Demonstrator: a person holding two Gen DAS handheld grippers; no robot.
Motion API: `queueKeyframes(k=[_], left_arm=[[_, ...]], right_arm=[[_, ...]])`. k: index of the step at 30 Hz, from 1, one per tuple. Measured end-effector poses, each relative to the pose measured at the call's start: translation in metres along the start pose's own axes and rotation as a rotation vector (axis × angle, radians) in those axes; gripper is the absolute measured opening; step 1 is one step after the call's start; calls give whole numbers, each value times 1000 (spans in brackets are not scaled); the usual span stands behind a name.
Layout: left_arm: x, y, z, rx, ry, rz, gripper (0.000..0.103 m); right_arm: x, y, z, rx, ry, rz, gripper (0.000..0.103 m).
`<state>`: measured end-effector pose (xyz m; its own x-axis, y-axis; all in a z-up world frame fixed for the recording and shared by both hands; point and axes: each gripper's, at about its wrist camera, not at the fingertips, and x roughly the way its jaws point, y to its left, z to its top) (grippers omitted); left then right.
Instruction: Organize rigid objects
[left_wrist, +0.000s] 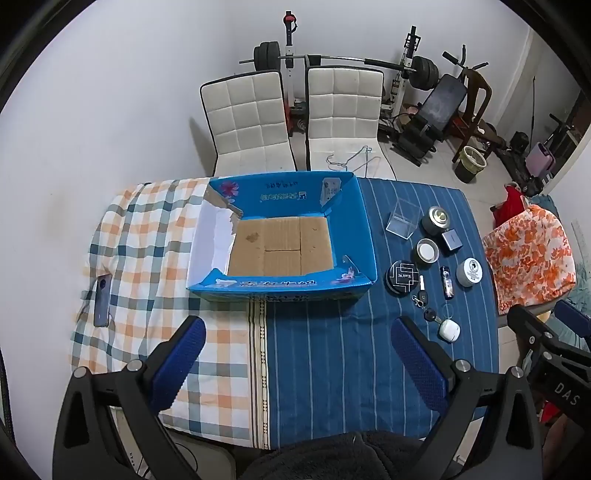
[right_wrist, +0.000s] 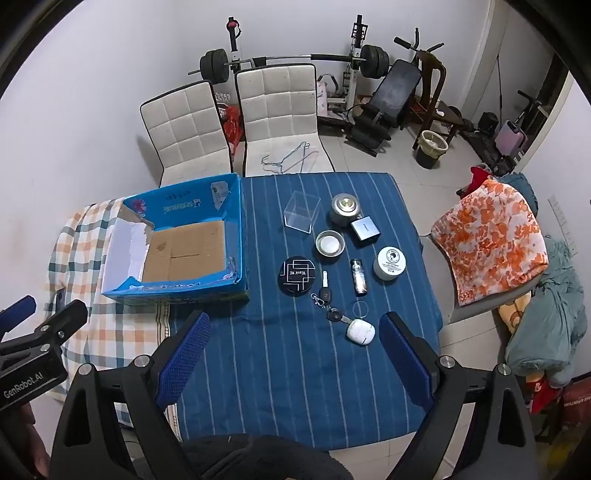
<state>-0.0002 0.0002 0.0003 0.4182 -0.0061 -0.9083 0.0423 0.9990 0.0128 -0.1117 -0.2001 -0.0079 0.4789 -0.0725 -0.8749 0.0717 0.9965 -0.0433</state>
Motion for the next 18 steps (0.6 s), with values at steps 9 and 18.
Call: queueKeyframes(k=[9,18], left_arm=[[0,0,0,1,-6,4,103],[-2,1,3,0,-8,4,103]], right_arm=[[-4,1,-1,-9,-15,-9,95],[-10,0,-5,0,-12,-14,95]])
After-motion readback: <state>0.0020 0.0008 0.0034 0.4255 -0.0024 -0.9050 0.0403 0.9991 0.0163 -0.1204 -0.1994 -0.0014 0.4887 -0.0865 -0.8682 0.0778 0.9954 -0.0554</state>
